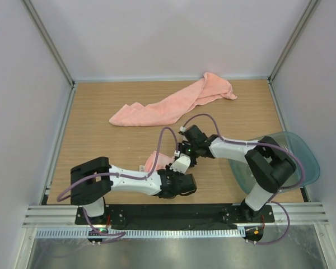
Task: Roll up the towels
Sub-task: Roll the towel
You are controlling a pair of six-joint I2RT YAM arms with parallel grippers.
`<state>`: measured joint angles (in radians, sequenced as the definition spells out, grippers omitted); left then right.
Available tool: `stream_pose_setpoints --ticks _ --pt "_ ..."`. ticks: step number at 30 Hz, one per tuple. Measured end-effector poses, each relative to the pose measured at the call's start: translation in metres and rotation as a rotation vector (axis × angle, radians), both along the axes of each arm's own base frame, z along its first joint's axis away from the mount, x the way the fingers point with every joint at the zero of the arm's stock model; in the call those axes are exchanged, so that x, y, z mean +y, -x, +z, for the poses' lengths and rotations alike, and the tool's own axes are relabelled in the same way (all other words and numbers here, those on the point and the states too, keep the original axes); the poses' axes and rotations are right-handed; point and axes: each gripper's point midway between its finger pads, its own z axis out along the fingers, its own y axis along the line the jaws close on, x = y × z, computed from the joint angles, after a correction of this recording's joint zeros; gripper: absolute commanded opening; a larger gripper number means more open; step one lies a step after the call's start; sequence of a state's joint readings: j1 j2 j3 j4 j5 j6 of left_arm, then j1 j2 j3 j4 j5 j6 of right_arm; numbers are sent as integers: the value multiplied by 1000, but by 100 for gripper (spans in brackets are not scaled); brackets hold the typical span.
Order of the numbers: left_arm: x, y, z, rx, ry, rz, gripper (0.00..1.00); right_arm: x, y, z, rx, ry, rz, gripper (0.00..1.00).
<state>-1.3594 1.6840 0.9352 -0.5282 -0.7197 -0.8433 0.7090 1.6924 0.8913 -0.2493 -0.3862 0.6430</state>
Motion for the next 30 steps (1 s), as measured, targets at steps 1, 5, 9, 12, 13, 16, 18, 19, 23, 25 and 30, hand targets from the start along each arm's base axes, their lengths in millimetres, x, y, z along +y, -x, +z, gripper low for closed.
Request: stream_pose_setpoints --ticks 1,5,9,12,13,16,18,19,23,25,30 --pt "-6 -1 1 1 -1 -15 11 -8 1 1 -5 9 -21 37" --pt "-25 -4 1 4 -4 -62 8 -34 3 6 -36 44 -90 49" --pt "-26 -3 -1 14 -16 -79 8 -56 3 12 -67 110 -134 70" --pt "-24 -2 -1 20 2 -74 7 -71 0 14 -82 172 -160 75" --pt "-22 -1 -1 27 12 -70 7 -76 -3 15 -87 191 -174 75" --pt "-14 4 0 55 57 -51 5 -84 -17 25 -111 217 -215 76" --pt "-9 6 0 73 103 -32 4 -85 -28 35 -138 212 -239 76" --pt "-7 8 1 86 133 -18 4 -86 -33 39 -154 208 -252 76" --pt "4 12 3 148 296 46 2 -88 -41 52 -187 190 -277 76" --pt "10 13 5 178 385 81 1 -88 -41 53 -185 183 -276 76" --pt "25 17 9 235 575 161 0 -82 -34 53 -164 141 -254 78"
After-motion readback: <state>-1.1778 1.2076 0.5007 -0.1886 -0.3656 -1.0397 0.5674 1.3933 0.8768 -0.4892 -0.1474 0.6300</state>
